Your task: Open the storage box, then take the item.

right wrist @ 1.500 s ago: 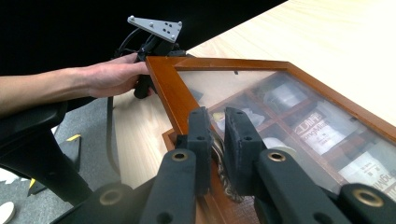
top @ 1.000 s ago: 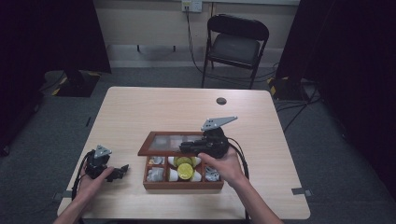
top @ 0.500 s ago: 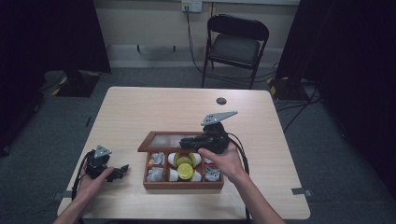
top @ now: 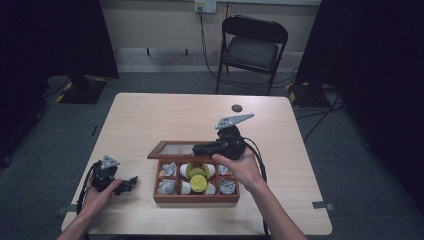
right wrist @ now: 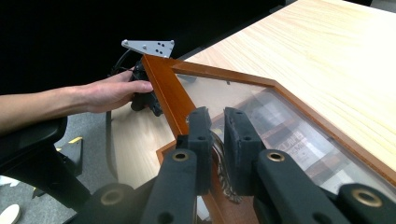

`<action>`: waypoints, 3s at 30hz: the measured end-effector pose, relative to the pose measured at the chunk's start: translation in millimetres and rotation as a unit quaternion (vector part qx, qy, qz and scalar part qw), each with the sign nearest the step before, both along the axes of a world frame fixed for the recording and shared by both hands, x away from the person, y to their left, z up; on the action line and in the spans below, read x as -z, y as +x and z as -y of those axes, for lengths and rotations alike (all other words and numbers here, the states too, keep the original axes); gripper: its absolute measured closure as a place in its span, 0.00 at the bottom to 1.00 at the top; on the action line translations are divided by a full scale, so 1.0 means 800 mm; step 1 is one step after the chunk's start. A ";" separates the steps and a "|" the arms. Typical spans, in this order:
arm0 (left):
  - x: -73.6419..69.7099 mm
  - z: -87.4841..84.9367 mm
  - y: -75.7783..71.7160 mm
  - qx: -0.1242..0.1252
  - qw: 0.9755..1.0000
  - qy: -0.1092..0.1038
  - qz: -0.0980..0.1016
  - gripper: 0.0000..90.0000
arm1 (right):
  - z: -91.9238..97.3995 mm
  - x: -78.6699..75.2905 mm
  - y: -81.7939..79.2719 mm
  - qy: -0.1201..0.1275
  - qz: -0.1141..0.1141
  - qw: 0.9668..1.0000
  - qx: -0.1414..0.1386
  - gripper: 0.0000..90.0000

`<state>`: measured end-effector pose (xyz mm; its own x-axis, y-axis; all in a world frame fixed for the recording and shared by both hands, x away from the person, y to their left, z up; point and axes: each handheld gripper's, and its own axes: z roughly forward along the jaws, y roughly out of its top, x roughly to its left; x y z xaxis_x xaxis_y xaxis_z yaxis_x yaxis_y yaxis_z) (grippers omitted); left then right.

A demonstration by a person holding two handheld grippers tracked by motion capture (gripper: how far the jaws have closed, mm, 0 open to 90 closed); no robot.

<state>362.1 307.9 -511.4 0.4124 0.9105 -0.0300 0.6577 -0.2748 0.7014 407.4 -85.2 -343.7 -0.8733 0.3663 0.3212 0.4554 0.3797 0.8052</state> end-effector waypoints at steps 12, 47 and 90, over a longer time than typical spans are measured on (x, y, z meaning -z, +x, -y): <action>0.000 0.000 0.000 0.000 1.000 -0.001 0.000 0.00 | -0.001 -0.013 0.015 -0.004 -0.007 1.000 0.000 0.91; -0.019 0.000 -0.006 0.024 0.999 -0.030 -0.012 0.20 | -0.002 -0.018 0.023 -0.007 -0.010 1.000 -0.007 0.91; -0.088 0.169 -0.038 0.281 0.955 -0.090 0.029 0.42 | -0.002 -0.020 0.026 -0.007 -0.012 1.000 -0.006 0.91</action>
<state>331.9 172.5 -441.2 0.8396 0.5280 -0.1277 0.4013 -0.4445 0.8008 427.8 -83.2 -327.8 -0.8697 0.3610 0.3365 0.4696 0.3960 0.7891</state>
